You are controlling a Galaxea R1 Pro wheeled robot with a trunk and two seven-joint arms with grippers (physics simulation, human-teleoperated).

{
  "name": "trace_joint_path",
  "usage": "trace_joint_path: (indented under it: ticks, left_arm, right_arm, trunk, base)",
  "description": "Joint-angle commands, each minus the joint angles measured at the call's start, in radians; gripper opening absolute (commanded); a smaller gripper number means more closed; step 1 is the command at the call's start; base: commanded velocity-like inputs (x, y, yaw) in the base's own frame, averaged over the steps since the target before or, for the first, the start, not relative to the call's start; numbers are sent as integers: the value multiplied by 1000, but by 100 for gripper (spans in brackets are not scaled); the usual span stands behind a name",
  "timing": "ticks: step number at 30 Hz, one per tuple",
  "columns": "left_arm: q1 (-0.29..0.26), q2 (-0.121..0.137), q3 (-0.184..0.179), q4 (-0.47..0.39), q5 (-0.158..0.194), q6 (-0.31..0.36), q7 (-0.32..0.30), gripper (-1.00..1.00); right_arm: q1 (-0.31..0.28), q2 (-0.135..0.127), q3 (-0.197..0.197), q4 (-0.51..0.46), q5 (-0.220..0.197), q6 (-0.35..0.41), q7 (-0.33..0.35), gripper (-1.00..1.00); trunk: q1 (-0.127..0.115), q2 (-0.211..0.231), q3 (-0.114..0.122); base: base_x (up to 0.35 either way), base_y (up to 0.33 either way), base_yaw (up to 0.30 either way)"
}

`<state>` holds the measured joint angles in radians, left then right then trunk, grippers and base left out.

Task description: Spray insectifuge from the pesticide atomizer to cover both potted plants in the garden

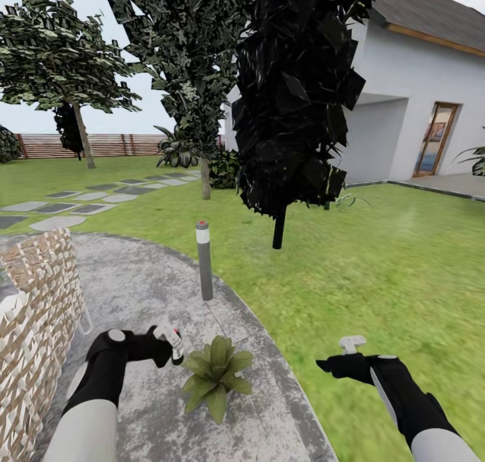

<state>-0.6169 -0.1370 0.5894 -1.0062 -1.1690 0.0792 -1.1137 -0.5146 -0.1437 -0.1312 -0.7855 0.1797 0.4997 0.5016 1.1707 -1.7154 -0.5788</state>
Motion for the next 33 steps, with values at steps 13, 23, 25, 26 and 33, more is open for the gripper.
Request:
trace_joint_path:
  ticks: [13,23,25,26,33]
  left_arm:
    - [-1,-2,-76,0,-35,8,-47,-100]
    - [-1,-7,-118,1,-27,4,-66,-100]
    - [-1,-7,-177,1,-24,4,-112,-100]
    - [-1,-7,-218,1,-13,4,-139,-100]
    - [-1,-7,-437,3,123,6,-208,-100]
  right_arm:
    - [-1,8,161,-101,124,9,11,100]
    - [-130,8,177,-168,133,16,265,100]
    - [-168,8,177,-168,132,16,290,100]
    - [-182,8,177,-168,132,16,299,100]
    - [-197,83,215,-169,138,16,309,-100]
  trunk:
    - [0,-1,-1]
    - [0,-1,-1]
    - [0,-1,-1]
    - [0,-1,-1]
    - [0,-1,-1]
  base:
    - [0,0,0]
    - [0,0,0]
    - [0,0,0]
    - [0,0,0]
    - [0,0,0]
